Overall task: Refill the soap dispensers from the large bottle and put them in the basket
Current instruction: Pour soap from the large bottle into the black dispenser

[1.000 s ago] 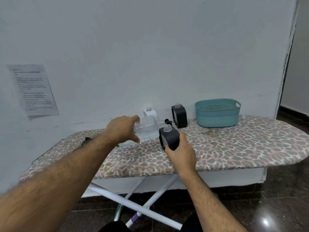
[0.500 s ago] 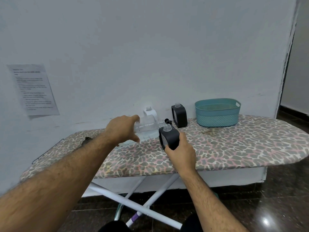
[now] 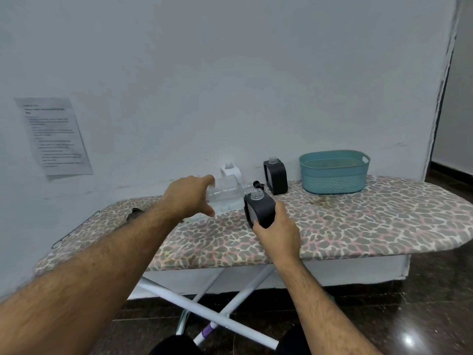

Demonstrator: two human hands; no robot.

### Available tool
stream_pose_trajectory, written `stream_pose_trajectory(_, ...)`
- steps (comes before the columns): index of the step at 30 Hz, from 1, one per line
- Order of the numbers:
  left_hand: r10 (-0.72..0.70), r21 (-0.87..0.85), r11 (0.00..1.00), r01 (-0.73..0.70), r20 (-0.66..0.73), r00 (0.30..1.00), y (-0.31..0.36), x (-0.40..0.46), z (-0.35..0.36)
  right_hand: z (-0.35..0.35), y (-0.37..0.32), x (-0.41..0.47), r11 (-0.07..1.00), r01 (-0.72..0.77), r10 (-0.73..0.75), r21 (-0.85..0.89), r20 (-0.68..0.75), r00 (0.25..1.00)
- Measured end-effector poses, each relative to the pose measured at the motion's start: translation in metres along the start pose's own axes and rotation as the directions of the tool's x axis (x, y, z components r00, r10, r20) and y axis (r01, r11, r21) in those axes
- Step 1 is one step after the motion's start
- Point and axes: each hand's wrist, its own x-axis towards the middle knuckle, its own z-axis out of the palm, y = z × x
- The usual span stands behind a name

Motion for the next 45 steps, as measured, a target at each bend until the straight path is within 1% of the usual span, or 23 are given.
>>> stream_pose_trajectory(8, 0.002, 0.009, 1.0, -0.002, -0.011, 1.0, 0.0003, 0.0011, 0.0006, -0.0005, 0.0003, 0.0, 1.0, -0.002, 0.002, -0.002, 0.002, 1.0)
stream_pose_trajectory(29, -0.028, -0.006, 1.0, 0.028, 0.013, 1.0, 0.0037, -0.0025, -0.0035, 0.001, 0.0012, 0.0006, 1.0, 0.002, -0.002, 0.001, 0.0, 1.0)
stream_pose_trajectory(45, -0.021, 0.013, 1.0, 0.021, 0.013, 1.0, 0.0053, -0.0037, -0.0076, 0.0008, 0.002, 0.0004, 1.0, 0.008, -0.008, 0.005, -0.002, 1.0)
